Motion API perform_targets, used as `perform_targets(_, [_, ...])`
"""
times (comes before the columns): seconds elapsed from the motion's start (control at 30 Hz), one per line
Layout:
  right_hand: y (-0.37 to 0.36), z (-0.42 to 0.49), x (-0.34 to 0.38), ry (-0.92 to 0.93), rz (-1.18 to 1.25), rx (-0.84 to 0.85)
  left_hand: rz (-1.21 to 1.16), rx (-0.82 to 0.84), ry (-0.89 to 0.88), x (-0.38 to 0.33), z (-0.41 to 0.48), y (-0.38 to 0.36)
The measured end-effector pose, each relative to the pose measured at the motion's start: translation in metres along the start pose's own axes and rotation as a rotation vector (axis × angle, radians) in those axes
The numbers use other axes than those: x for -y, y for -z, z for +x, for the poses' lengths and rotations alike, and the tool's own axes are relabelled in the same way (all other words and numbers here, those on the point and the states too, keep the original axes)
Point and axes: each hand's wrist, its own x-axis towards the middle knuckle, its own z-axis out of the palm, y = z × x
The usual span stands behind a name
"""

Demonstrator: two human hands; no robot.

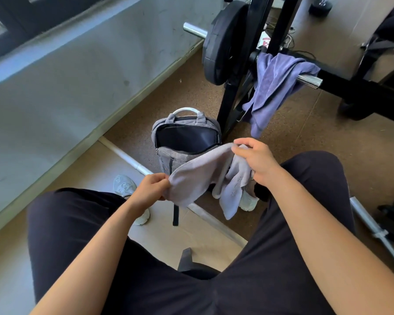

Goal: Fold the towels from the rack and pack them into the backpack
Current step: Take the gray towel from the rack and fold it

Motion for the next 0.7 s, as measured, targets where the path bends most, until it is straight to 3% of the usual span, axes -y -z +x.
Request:
perform_targets(0.23, [-0.014,-0.021,-0.001,-0.088,0.183,0.377,-0.436,0.186,-0.075,-0.015,-0.014,-0.005])
perform_targets(0.47, [-0.054,-0.042,-0.006,-0.06,-0.007,0.454,-0.492,0.224,-0.121,-0.023,-0.024,-0.026])
perform_targets(0.6, [-0.059,-0.047,-0.002,-0.116,0.069,0.56,-0.497,0.219,-0.129,-0.02,-0.022,-0.027])
perform_targets(0.7, [-0.055,-0.048,-0.003,0.031,-0.032,0.61,-0.597,0.196,-0.117,-0.022,-0.019,-0.023])
